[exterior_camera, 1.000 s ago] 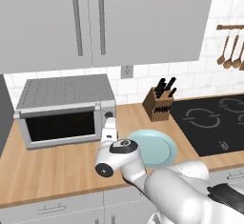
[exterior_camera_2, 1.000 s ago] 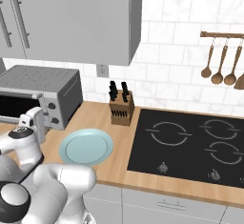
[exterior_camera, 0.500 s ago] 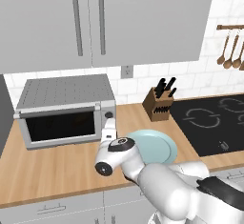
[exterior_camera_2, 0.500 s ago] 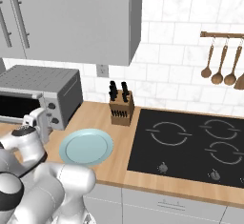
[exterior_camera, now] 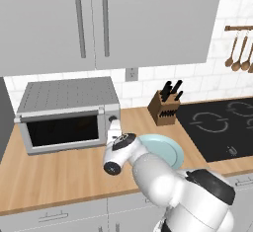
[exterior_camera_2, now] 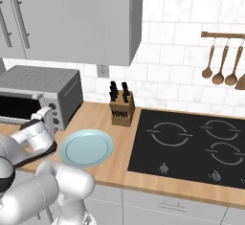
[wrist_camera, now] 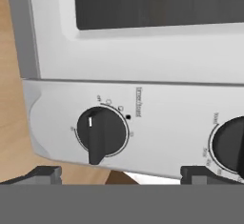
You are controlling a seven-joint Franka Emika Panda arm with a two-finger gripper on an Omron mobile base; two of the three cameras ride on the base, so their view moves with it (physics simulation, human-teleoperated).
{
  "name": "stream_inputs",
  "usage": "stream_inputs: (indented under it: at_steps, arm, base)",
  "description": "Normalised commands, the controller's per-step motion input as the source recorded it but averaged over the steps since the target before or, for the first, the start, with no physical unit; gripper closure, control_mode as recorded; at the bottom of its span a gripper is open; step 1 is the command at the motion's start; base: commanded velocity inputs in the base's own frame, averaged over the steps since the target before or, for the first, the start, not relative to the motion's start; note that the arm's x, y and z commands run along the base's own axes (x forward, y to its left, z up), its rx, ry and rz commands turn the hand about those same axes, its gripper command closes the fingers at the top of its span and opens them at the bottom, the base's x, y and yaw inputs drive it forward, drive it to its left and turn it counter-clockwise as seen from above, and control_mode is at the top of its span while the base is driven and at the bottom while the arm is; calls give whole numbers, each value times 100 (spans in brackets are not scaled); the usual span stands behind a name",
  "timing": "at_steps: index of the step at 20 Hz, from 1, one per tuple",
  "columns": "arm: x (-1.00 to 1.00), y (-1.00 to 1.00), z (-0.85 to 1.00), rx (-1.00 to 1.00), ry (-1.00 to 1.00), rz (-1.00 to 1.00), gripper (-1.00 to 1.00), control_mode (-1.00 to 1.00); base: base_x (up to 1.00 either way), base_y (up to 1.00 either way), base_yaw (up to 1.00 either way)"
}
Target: Pick up the kebab skewer and baguette bread, and place them inside the toaster oven. Close the toaster oven door and start by setting the timer.
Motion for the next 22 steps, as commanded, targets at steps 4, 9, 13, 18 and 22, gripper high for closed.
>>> stream_inputs:
  at_steps: [4, 9, 13, 18, 22]
  arm:
    - [3, 0, -21, 0, 0, 5, -100, -100]
    - [0, 0, -7, 0, 0, 5, -100, -100]
    - [0, 2, 0, 0, -2, 3, -100, -100]
    - [0, 11, 0, 0, -2, 1, -100, -100]
    - [0, 22, 0, 0, -3, 0, -100, -100]
  base:
    - [0, 0, 0]
    - [0, 0, 0]
    - [0, 0, 0]
    - [0, 0, 0]
    - [0, 0, 0]
